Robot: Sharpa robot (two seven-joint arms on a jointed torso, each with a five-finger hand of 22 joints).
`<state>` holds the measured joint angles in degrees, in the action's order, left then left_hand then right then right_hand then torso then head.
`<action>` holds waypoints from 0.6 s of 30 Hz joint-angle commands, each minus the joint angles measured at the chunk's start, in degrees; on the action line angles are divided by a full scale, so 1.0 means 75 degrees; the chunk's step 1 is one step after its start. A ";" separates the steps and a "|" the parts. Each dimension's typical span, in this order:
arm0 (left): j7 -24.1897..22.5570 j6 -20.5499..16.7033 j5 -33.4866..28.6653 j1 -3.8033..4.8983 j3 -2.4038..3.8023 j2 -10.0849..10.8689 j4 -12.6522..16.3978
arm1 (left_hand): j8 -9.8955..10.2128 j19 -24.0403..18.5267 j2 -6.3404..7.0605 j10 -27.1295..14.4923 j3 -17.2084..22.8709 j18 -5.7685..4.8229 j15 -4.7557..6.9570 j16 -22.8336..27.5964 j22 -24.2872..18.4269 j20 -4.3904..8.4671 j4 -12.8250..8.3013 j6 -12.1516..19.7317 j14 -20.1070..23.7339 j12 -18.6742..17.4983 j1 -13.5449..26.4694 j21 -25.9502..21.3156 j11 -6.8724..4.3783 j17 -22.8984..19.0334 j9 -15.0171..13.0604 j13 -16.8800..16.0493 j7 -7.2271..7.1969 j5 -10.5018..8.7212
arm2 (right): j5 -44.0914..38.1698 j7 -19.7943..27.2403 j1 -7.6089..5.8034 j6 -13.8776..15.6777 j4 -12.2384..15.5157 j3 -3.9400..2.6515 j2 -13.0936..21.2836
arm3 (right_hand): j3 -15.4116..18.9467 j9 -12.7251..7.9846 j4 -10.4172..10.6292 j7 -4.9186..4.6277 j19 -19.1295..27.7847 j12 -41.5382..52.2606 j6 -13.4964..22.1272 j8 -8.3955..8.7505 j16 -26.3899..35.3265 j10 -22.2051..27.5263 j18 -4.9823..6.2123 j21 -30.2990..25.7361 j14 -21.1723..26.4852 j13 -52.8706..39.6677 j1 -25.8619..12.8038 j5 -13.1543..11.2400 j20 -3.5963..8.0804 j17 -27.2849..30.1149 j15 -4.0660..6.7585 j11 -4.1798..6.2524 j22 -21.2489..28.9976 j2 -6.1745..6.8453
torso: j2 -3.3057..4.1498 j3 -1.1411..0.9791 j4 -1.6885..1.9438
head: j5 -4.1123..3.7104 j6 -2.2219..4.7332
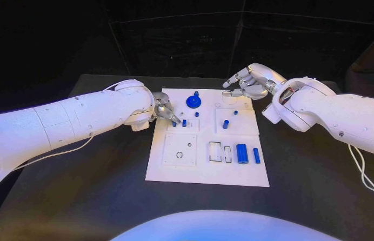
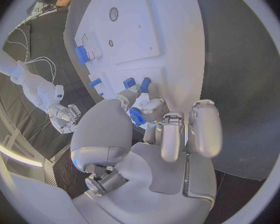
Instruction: Assemble the parts on the task board
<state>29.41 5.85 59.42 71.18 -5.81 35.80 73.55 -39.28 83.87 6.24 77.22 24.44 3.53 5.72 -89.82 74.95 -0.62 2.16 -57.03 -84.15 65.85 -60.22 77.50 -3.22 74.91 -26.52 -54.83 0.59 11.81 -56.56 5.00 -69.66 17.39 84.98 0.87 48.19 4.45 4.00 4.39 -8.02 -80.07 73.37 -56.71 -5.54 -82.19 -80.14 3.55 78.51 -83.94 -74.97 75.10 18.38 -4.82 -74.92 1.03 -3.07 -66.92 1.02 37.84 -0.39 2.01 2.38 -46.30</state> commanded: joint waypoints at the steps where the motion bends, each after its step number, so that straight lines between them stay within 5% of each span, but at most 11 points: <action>1: 0.0098 0.0011 0.0000 -0.0001 -0.0006 0.0000 -0.0031 | 0.0051 0.0160 0.0008 0.0077 -0.0177 -0.0014 0.0060 -0.0024 0.0035 0.0056 0.0070 -0.0055 -0.0780 0.0027 0.0090 0.0043 0.0001 0.2013 0.0009 -0.0018 -0.0001 -0.0027 | 0.0024 0.0077 -0.0014 -0.0024 0.0006 -0.0004 -0.0007 | 0.0062 0.0000 0.0004 0.0004 -0.0023 -0.0016 -0.0015 -0.0042 0.0052 0.0024 0.0128 -0.0038 -0.0419 -0.0251 0.0004 0.0028 0.0026 -0.0166 0.0052 0.0010 0.0007 -0.0068 | -0.0001 0.0002 0.0003 | 0.0001 -0.0002; 11: 0.0106 -0.0165 0.0000 -0.0002 -0.0004 0.0046 -0.0004 | 0.0094 0.0161 0.0044 0.0081 -0.1100 -0.0016 0.0050 -0.0024 0.0055 0.0054 0.0512 -0.0131 -0.0780 0.0005 0.0412 0.0035 0.0016 0.2013 0.0018 -0.0033 0.0019 -0.0052 | 0.0024 0.0102 -0.0014 0.0000 0.0012 -0.0004 0.0001 | 0.0066 0.0000 0.0007 0.0004 -0.0028 -0.0008 -0.0015 -0.0042 0.0046 0.0019 0.0125 -0.0032 -0.0421 -0.0257 0.0001 0.0029 0.0026 -0.0176 0.0052 0.0010 -0.0005 -0.0069 | -0.0003 0.0007 -0.0001 | 0.0009 0.0005; 17: -0.0009 -0.0527 -0.0198 0.0004 0.0001 0.0186 0.0113 | 0.0130 0.0132 -0.0037 -0.0011 -0.1736 0.0007 0.0051 -0.0024 -0.0024 0.0055 0.0922 -0.0082 -0.0780 -0.0125 0.0583 -0.0050 0.0027 0.2013 0.0016 0.0125 0.0031 -0.0482 | 0.0024 0.0111 -0.0014 0.0007 0.0009 -0.0004 0.0004 | 0.0070 0.0000 0.0010 0.0003 -0.0028 -0.0015 -0.0014 -0.0042 0.0051 0.0023 0.0126 -0.0033 -0.0420 -0.0252 -0.0002 0.0029 0.0026 -0.0169 0.0052 0.0009 -0.0003 -0.0070 | -0.0007 0.0002 0.0005 | -0.0004 0.0022; 18: -0.0085 -0.0628 -0.0318 0.0017 0.0002 0.0223 0.0138 | 0.0152 0.0103 -0.0068 -0.0191 -0.1892 0.0025 0.0044 -0.0024 -0.0104 0.0053 0.1053 0.0026 -0.0780 -0.0384 0.0635 -0.0126 0.0048 0.2013 0.0012 0.0477 0.0063 -0.0629 | 0.0024 0.0111 -0.0014 0.0008 0.0007 -0.0004 0.0002 | 0.0070 0.0000 0.0010 0.0003 -0.0027 -0.0013 -0.0014 -0.0042 0.0053 0.0022 0.0126 -0.0035 -0.0419 -0.0253 -0.0002 0.0029 0.0026 -0.0166 0.0052 0.0009 -0.0001 -0.0070 | -0.0010 0.0000 0.0004 | 0.0006 0.0028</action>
<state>29.61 4.03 58.98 71.11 -5.86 37.31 74.31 -38.42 83.87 5.63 76.64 10.99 3.53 5.93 -89.82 74.55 -0.62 9.57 -57.52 -83.94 64.03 -56.13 76.99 -2.91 74.91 -26.46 -52.62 0.93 7.71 -56.55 5.17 -69.66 17.41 84.98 0.87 48.22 4.62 4.00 4.56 -8.02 -80.07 73.37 -56.71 -5.54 -82.19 -80.14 3.55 78.51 -83.94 -74.97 75.10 18.36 -4.82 -74.93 1.03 -3.07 -66.92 1.02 37.80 -0.35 2.01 2.40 -46.14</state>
